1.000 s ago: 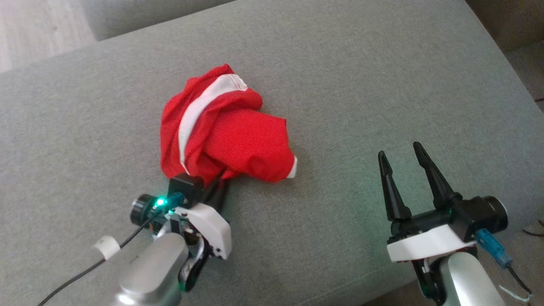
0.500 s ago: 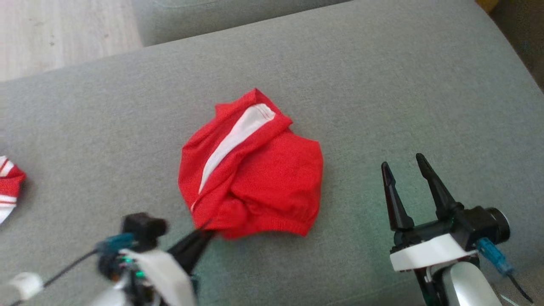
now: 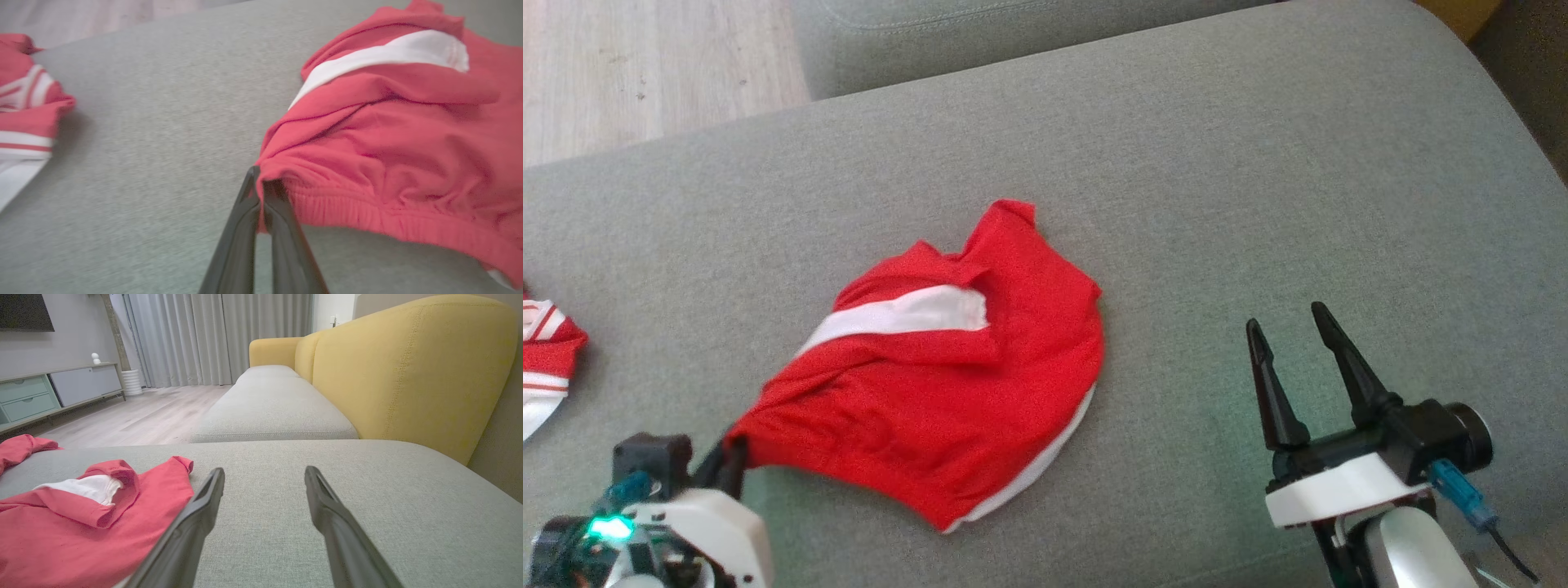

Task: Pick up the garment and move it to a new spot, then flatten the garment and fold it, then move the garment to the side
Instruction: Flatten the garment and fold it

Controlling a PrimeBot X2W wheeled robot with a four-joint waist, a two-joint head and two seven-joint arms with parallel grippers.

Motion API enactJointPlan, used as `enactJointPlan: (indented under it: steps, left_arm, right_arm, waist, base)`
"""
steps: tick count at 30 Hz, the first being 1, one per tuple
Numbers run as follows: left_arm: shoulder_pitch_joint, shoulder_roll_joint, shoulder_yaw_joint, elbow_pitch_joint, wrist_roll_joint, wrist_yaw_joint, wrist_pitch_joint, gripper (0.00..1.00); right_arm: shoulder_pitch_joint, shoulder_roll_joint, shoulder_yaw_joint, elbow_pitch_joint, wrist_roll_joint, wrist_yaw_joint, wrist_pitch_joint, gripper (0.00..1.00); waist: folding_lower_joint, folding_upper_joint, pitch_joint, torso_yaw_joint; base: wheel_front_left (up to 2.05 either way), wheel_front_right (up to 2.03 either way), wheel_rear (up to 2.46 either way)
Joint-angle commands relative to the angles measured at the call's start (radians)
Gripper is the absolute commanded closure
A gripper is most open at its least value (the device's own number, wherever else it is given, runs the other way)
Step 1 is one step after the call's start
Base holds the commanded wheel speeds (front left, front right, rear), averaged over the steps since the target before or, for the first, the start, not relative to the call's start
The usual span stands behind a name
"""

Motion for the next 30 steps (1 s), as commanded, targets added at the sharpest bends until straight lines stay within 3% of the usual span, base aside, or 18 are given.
enactJointPlan:
  steps: [1, 2, 3, 4, 8, 14, 21, 27, 30]
  left_arm:
    - [-0.043, 0.022, 0.062, 0.013, 0.040, 0.042, -0.041, 0.72]
    - [-0.046, 0.014, 0.062, 0.029, 0.053, 0.058, -0.054, 0.60]
    - [-0.048, 0.006, 0.063, 0.041, 0.059, 0.067, -0.065, 0.37]
    - [-0.049, -0.001, 0.061, 0.049, 0.062, 0.071, -0.072, 0.00]
    - [-0.040, -0.019, 0.062, 0.051, 0.055, 0.078, -0.088, 0.00]
    - [-0.023, -0.018, 0.082, -0.046, 0.082, 0.134, -0.134, 0.00]
    - [-0.071, -0.080, -0.007, -0.185, 0.152, 0.154, -0.106, 0.00]
    - [-0.094, -0.132, -0.036, -0.195, 0.165, 0.176, -0.091, 0.00]
    - [-0.070, -0.122, -0.013, -0.169, 0.160, 0.205, -0.102, 0.00]
  right_arm:
    - [-0.017, -0.005, 0.024, -0.028, -0.002, -0.001, -0.006, 0.00]
    - [-0.017, -0.005, 0.024, -0.028, -0.003, -0.001, -0.006, 0.00]
    - [-0.016, -0.005, 0.024, -0.028, -0.004, -0.001, -0.006, 0.00]
    - [-0.015, -0.005, 0.024, -0.028, -0.005, -0.001, -0.006, 0.00]
    - [-0.012, -0.005, 0.021, -0.028, -0.011, -0.001, -0.006, 0.00]
    - [-0.006, -0.005, 0.017, -0.033, -0.018, -0.001, -0.006, 0.00]
    - [-0.014, -0.005, 0.032, -0.032, -0.017, -0.001, -0.006, 0.00]
    - [-0.023, -0.005, 0.037, -0.033, -0.011, -0.001, -0.006, 0.00]
    - [-0.019, -0.005, 0.031, -0.035, -0.010, -0.001, -0.006, 0.00]
  waist:
    - [0.0001, 0.0000, 0.000, -0.001]
    - [0.0001, 0.0000, 0.000, -0.002]
    - [0.0001, 0.0000, -0.001, -0.002]
    - [0.0001, 0.0000, -0.002, -0.002]
    - [0.0001, 0.0000, -0.006, -0.003]
    - [0.0001, 0.0000, -0.010, -0.001]
    - [0.0001, 0.0000, 0.000, -0.009]
    - [0.0001, 0.0000, 0.008, -0.030]
    - [0.0001, 0.0000, 0.011, -0.039]
  base:
    - [0.00, 0.00, 0.00]
    - [0.00, 0.00, 0.00]
    - [0.00, 0.00, 0.00]
    - [0.00, 0.00, 0.00]
    - [0.00, 0.00, 0.00]
    - [0.00, 0.00, 0.00]
    - [0.00, 0.00, 0.00]
    - [0.00, 0.00, 0.00]
    - [0.00, 0.00, 0.00]
